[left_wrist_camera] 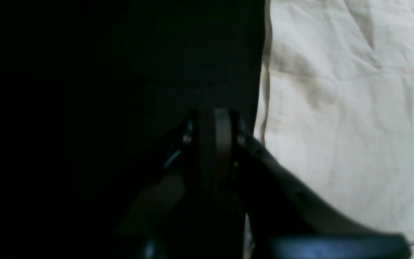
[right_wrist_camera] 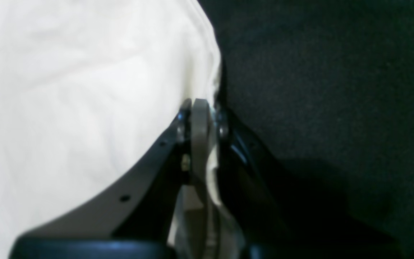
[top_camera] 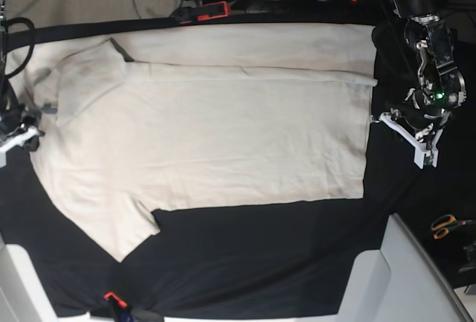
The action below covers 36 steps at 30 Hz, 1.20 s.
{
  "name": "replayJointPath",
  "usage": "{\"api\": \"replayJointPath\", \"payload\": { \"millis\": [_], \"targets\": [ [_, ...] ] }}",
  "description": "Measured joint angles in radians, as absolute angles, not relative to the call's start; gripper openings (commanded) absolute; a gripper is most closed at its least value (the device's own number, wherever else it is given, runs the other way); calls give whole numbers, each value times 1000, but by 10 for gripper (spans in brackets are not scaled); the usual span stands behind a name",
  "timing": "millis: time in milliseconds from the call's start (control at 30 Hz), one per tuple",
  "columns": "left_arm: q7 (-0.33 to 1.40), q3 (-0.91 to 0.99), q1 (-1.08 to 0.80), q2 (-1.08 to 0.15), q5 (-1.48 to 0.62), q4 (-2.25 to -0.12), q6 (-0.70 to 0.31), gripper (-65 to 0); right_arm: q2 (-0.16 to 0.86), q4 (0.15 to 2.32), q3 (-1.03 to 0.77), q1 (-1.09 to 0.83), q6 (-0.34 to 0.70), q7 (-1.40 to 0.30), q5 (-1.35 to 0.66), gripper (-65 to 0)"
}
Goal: Fold the T-shirt properly
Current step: 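Grasp the sleeve edge nearest the right gripper, then fold the gripped sleeve inward over the shirt body with the right gripper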
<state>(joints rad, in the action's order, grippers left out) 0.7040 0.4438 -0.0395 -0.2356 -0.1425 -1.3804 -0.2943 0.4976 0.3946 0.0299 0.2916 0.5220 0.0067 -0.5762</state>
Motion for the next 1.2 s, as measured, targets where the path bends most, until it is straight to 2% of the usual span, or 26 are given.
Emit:
{"api": "replayJointPath", "payload": {
  "millis": [133,300,833,1033,1200],
  "targets": [
    [703,444,-41,-236,-142,-1381,-294,-571,494,489,25,242,523,-1,-579,-648],
    [702,444,-65,-237,-139,-1380,-294,-571,496,608,-78,155,520,-6,-570,-648],
    [705,444,-76,-236,-139,-1337,-291,-571,495,899,-93,-15,522,-49,-574,-648],
    [701,443,-73,-237,-139,-1338,-291,-571,490,1016,-181,-98,520,-57,-567,-648],
    [700,444,-73,-238,-139,-1338,-291,-571,480,1152,-253,-155,522,-191,-570,-650]
  ]
}}
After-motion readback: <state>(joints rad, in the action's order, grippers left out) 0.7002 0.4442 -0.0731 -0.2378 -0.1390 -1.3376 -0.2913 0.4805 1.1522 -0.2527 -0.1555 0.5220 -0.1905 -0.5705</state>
